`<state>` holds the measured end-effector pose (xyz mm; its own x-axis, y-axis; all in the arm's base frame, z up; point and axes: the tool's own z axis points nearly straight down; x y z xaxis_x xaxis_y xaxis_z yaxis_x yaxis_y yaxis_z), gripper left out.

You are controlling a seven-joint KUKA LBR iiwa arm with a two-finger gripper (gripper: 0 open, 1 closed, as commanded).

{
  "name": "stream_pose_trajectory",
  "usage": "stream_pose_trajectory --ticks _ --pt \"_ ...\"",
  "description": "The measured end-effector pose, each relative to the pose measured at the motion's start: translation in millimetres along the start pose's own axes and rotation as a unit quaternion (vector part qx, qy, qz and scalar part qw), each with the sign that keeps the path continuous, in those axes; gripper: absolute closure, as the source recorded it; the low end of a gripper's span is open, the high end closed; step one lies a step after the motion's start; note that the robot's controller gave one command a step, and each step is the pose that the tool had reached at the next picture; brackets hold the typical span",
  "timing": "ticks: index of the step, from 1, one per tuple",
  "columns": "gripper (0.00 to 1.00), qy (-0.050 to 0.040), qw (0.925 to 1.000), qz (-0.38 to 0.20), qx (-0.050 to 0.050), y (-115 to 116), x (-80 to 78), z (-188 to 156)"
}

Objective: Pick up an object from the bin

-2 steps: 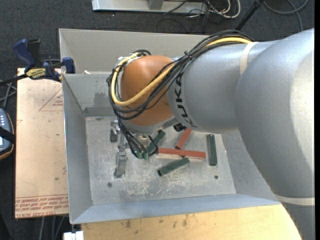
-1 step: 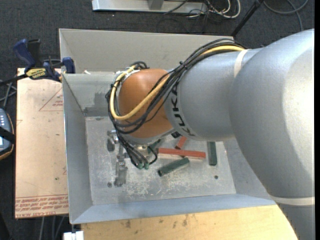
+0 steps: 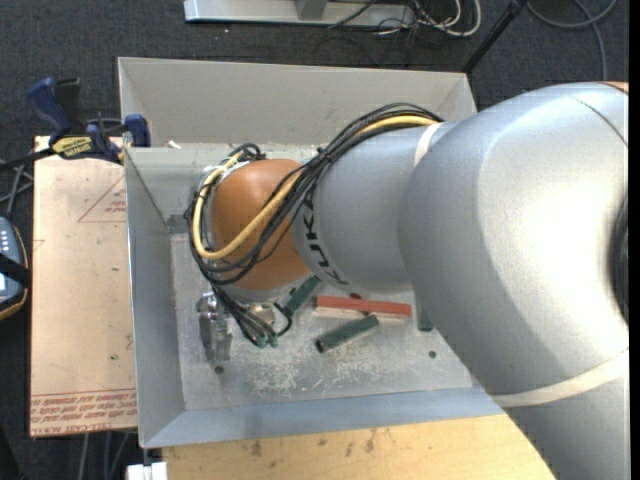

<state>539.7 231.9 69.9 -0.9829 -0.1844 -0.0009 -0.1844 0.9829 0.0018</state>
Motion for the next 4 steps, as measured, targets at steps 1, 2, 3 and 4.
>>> stream_pose_trajectory --ticks 1,2,3,4 --pt "1.0 0.0 1.0 0.0 0.0 0.0 0.0 0.0" --pt "1.0 0.0038 0.9998 -0.017 0.001 -10.9 6.1 -47.0" --pt "0.0 0.0015 0.9999 0.012 0.001 -47.4 -5.5 -32.9" --pt "0.0 0.0002 0.9999 0.011 0.0 -46.1 -6.2 -34.5"
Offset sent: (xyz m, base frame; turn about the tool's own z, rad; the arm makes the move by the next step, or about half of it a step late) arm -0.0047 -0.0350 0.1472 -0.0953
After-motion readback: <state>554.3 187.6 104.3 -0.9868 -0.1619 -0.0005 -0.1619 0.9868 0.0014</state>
